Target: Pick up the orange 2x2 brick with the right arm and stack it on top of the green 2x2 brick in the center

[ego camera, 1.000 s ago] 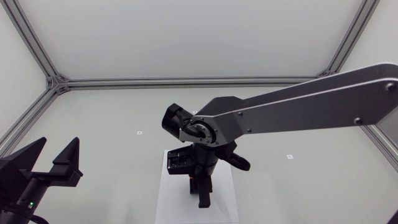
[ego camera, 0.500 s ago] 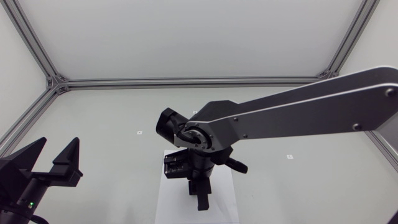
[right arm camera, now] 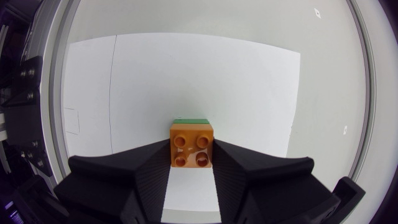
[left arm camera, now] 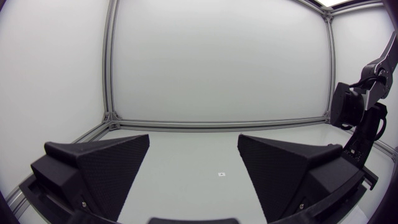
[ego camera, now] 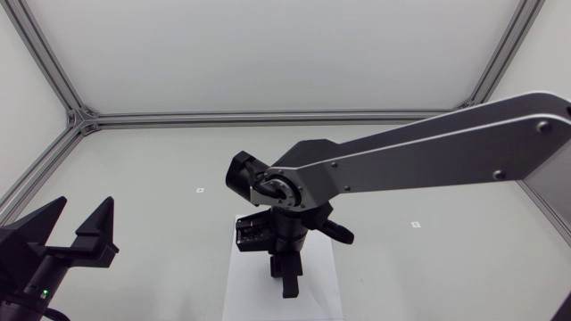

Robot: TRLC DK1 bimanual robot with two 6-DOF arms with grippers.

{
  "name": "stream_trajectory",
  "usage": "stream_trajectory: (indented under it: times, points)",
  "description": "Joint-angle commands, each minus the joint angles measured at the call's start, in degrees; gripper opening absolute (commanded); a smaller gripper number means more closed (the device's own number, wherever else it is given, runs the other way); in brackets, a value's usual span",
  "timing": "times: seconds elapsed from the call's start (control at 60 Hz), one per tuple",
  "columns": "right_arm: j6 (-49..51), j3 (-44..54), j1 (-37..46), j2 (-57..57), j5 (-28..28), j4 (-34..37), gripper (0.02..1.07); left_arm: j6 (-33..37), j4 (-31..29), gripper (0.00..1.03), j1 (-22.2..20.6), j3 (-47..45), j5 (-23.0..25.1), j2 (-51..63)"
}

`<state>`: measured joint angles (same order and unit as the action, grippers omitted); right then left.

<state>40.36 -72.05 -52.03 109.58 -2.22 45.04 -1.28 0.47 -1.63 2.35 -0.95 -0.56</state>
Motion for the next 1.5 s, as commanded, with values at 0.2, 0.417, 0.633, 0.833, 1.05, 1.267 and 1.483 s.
stream_trajectory:
  times: [0.2,0.417,0.633,0.833,1.05,1.267,1.483]
  points:
    - [-1.5,4.3,0.3,2.3,-1.4,-1.4,0.08,0.3,-0.6,0.99,0.0,-2.3,0.2,-0.3]
    - [-3.4,4.3,-1.3,2.9,3.4,-1.6,0.08,0.3,-0.6,0.99,0.0,-2.3,0.2,-0.3]
    - [-3.2,2.4,-0.9,5.5,4.1,-0.5,0.08,0.3,-0.6,0.99,0.0,-2.3,0.2,-0.3]
    - [-2.6,2.4,0.7,5.7,2.0,-0.5,0.08,0.3,-0.6,0.99,0.0,-2.3,0.2,-0.3]
    - [-2.8,2.9,0.4,4.8,1.0,-0.9,0.08,0.3,-0.6,0.99,0.0,-2.3,0.2,-0.3]
    - [-3.4,2.5,0.4,4.6,1.2,-1.3,0.08,0.3,-0.6,0.99,0.0,-2.3,0.2,-0.3]
    - [-4.0,2.4,0.4,3.7,1.5,-2.0,0.26,0.3,-0.6,0.99,0.0,-2.3,0.2,-0.3]
